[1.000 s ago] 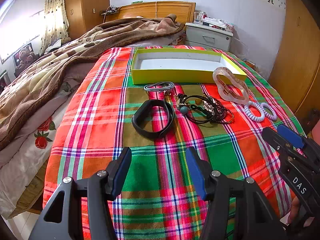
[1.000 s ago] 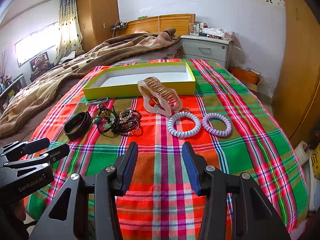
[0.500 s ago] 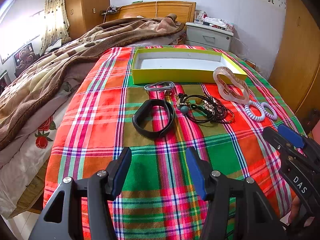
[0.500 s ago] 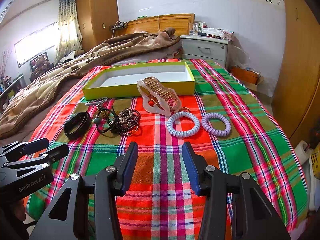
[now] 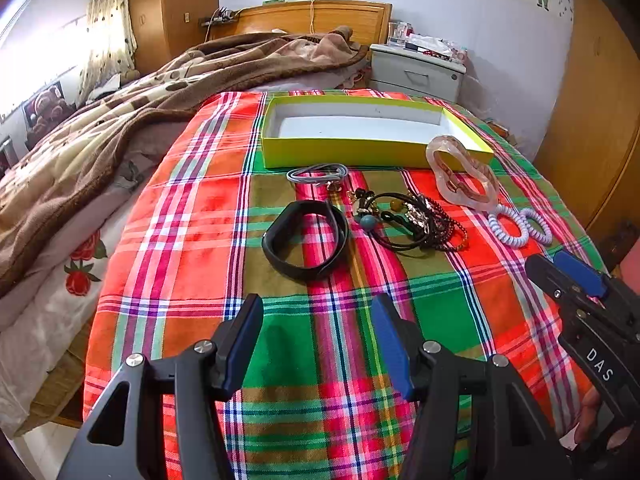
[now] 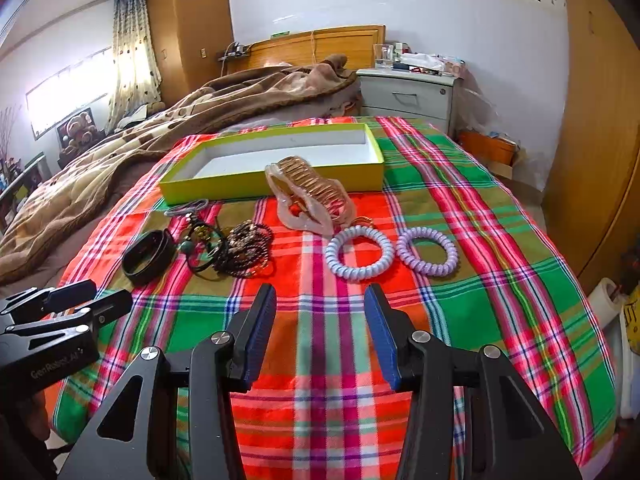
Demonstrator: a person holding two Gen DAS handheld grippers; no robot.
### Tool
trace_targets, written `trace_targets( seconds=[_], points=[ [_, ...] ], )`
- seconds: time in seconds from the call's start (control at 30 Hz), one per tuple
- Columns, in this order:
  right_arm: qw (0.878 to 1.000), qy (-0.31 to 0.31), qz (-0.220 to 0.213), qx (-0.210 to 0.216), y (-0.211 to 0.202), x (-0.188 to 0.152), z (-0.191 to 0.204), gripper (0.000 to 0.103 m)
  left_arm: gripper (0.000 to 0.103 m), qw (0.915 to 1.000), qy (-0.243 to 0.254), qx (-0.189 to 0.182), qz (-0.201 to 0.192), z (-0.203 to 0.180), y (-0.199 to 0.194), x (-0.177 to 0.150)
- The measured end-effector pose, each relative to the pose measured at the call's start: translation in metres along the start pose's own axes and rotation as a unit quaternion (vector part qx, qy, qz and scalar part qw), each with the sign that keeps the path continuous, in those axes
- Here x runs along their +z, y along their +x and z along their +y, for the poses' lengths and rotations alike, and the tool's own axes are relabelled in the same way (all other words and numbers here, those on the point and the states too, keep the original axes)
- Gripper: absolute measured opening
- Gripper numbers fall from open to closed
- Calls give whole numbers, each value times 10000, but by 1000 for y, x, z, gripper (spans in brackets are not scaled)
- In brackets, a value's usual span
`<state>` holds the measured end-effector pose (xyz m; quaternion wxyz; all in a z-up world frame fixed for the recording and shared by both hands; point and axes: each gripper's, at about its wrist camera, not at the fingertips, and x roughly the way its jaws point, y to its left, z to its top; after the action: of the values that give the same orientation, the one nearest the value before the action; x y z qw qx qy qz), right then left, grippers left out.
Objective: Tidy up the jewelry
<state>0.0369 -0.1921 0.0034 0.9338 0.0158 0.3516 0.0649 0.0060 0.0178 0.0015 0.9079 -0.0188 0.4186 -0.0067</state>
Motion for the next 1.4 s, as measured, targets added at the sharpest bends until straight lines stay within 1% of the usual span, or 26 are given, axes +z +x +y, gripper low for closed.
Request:
trace_targets(
  seconds=[0.1, 0.2, 0.37, 0.43, 0.5, 0.57, 0.6, 0.67, 0.77, 0.8, 0.93, 1.03, 1.1, 1.23, 1.33, 1.4],
  points=[
    [10000, 94, -1, -32, 0, 3, -10, 47, 58, 9999, -58, -117, 47, 6, 4, 5],
    [9995, 250, 22, -182, 2, 6, -26, 47, 58, 9992, -158, -350, 62, 16, 6, 10],
    [9975, 462, 71, -524, 7, 15, -54, 47, 59, 9982, -285, -502, 168, 30, 14, 22],
    [9968, 499, 78, -622, 10, 20, -66, 47, 59, 9980, -354, -487, 180, 36, 19, 27],
    [9958, 559, 187, -694, 15, 24, -78, 47, 59, 9979, -422, -437, 209, 41, 23, 32],
    [9943, 668, 290, -778, 23, 28, -90, 47, 59, 9964, -535, -583, 316, 47, 29, 36],
    [9937, 702, 346, -806, 26, 30, -94, 47, 59, 9962, -551, -589, 338, 48, 31, 38],
    [9938, 689, 495, -712, 33, 33, -100, 47, 59, 9968, -467, -502, 402, 47, 37, 41],
    [9943, 615, 667, -561, 44, 36, -103, 47, 59, 9955, -493, -602, 538, 49, 45, 44],
    [9939, 576, 759, -554, 48, 37, -103, 47, 59, 9956, -480, -596, 540, 48, 47, 46],
    [9931, 485, 898, -572, 57, 37, -104, 47, 58, 9958, -374, -463, 699, 46, 59, 50],
    [9925, 425, 968, -607, 61, 38, -104, 47, 58, 9965, -336, -319, 702, 46, 63, 52],
    [9926, 382, 988, -600, 64, 39, -102, 47, 58, 9970, -208, -198, 719, 44, 66, 53],
    [9925, 301, 998, -643, 68, 41, -99, 47, 58, 9972, -82, -112, 730, 42, 68, 54],
    [9927, 183, 1005, -636, 69, 42, -95, 47, 59, 9974, 140, 71, 708, 36, 71, 55],
    [9931, 169, 1003, -586, 70, 42, -93, 44, 59, 9975, 200, 64, 678, 34, 72, 55]
  ],
)
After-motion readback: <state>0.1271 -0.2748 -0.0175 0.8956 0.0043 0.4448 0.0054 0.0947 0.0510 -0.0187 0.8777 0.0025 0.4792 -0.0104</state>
